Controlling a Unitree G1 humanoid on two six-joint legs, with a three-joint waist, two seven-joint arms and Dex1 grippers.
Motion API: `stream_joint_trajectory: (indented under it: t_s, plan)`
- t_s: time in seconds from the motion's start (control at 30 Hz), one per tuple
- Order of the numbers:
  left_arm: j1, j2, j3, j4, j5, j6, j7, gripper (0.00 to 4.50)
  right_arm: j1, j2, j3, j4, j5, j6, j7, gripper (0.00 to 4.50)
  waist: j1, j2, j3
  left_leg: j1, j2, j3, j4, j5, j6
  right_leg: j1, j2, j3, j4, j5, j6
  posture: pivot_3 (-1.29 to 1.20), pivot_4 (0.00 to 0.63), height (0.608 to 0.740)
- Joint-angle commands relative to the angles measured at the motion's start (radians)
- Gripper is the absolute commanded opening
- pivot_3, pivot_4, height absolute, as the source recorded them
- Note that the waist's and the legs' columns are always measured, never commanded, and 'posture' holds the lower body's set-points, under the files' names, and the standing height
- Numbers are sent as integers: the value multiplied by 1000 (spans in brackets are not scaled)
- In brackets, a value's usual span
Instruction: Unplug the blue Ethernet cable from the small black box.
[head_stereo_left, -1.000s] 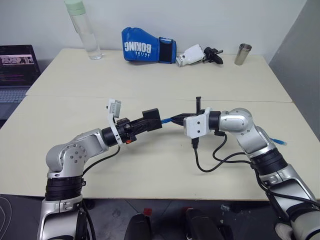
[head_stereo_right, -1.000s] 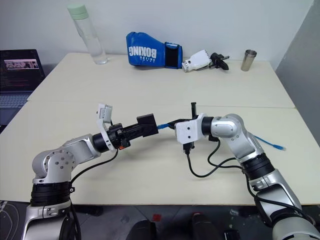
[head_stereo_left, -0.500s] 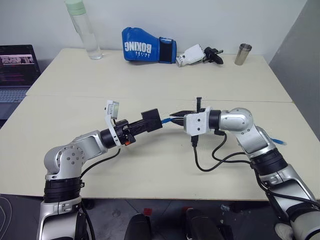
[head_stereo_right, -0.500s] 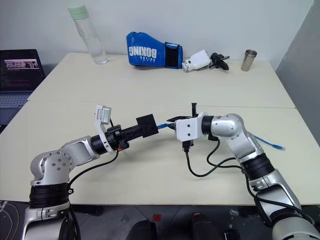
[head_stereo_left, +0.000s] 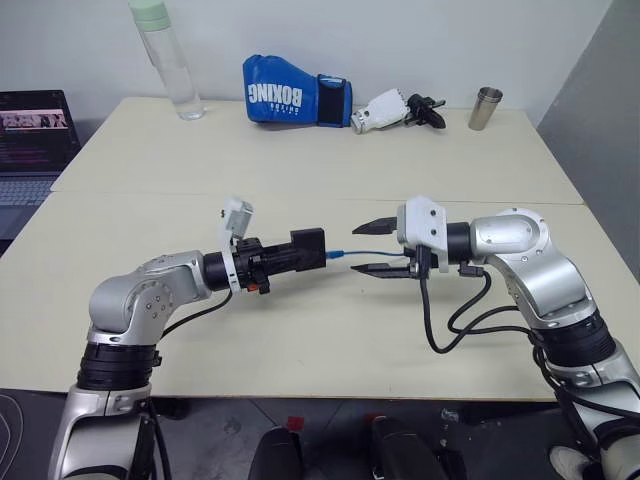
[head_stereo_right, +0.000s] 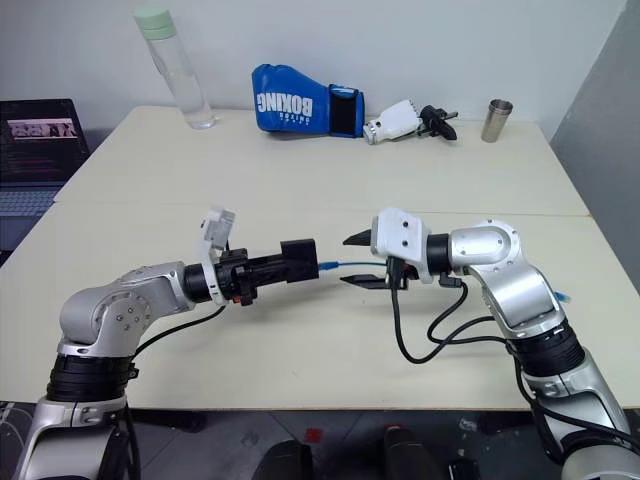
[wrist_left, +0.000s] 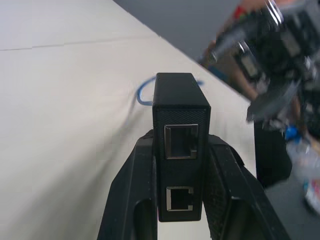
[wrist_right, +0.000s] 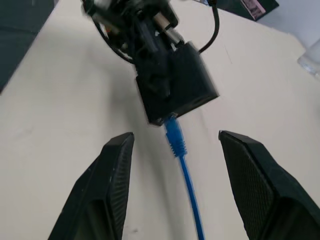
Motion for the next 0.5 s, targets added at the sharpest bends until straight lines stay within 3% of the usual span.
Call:
stream_joint_trajectory:
  t_s: [0.03,0.5]
  plan:
    - [-46,23,-18,-69,12,-58,-84,785,-53,12,-45,-71,148,237,-1,2859,1,0,0,0,0,0,0,0,0,0,0,0,0,0,0,0,150,740]
    - [-66,51,-42,-89,59,-92,-161,785,-140,4,19,13,205,355,45,2859,0,0,0,-2,0,0,0,-2,4,-1,0,0,-1,0,0,0,150,740]
